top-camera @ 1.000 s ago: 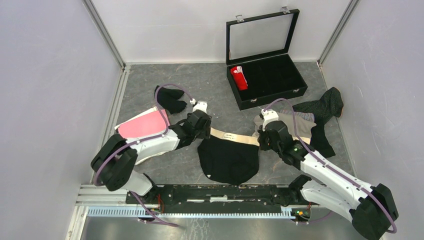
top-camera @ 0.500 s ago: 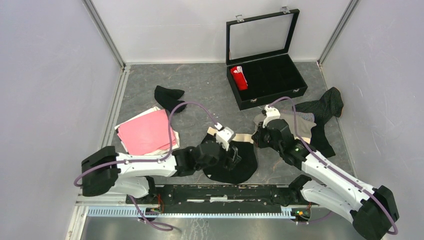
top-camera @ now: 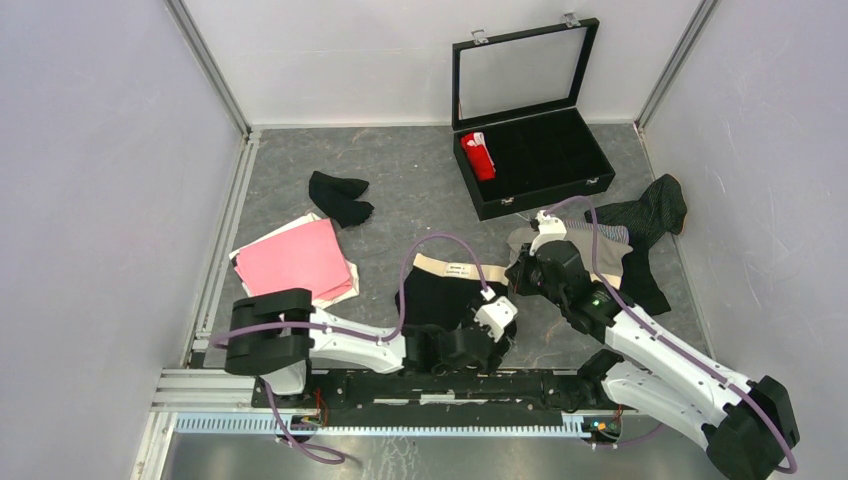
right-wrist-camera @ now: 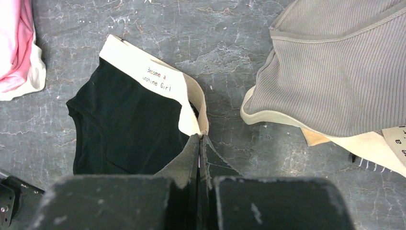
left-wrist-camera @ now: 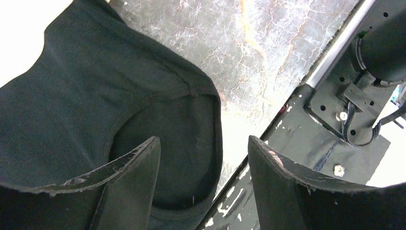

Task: Roll the underwear
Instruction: Fold the underwear at the center of the board.

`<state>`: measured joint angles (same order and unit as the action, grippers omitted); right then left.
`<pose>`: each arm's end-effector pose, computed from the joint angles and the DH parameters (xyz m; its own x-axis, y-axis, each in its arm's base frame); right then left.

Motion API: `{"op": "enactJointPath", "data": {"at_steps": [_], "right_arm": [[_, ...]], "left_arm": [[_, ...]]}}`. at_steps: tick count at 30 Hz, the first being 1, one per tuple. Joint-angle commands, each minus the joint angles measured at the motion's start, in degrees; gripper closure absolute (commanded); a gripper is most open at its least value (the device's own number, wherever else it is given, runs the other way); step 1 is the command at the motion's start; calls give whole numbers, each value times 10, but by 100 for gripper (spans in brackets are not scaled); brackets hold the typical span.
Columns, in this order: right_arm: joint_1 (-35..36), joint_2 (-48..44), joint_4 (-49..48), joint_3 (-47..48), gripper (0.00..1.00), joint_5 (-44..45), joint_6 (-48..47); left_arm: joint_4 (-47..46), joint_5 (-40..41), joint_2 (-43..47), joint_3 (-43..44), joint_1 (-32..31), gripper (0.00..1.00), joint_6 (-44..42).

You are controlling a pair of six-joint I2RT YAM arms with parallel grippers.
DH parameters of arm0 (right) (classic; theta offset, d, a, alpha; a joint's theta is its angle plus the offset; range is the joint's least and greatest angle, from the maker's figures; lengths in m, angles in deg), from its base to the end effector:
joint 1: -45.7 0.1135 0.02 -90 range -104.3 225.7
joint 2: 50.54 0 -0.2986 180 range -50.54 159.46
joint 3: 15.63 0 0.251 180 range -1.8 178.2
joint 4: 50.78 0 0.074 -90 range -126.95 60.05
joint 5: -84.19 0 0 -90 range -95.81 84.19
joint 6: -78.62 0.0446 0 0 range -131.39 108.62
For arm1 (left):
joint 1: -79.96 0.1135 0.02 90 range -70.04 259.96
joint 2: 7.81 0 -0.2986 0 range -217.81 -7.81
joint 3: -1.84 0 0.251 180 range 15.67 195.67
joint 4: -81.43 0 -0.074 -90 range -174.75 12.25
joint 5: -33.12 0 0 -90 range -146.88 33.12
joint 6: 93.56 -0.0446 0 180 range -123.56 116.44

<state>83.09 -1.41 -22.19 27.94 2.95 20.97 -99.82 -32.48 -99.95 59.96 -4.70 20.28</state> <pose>0.1409 0.0991 0.2487 -0.6443 0.1732 -0.7449 -0.1838 0.9104 0.3706 0.0496 -0.3324 0.2094 -0.3995 0.3189 -0.8595 0.7794 0.6117 -0.1353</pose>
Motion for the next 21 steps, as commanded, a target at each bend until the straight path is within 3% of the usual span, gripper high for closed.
{"op": "enactJointPath", "data": {"at_steps": [1, 17, 21], "right_arm": [[0, -11, -10, -3, 100, 10, 7], [-1, -18, -5, -8, 100, 13, 2], [-1, -20, -1, -8, 100, 18, 1]], "left_arm": [[-8, 75, -43, 56, -10, 27, 8], [35, 98, -151, 141, -27, 44, 20], [35, 98, -158, 144, -28, 64, 20]]}}
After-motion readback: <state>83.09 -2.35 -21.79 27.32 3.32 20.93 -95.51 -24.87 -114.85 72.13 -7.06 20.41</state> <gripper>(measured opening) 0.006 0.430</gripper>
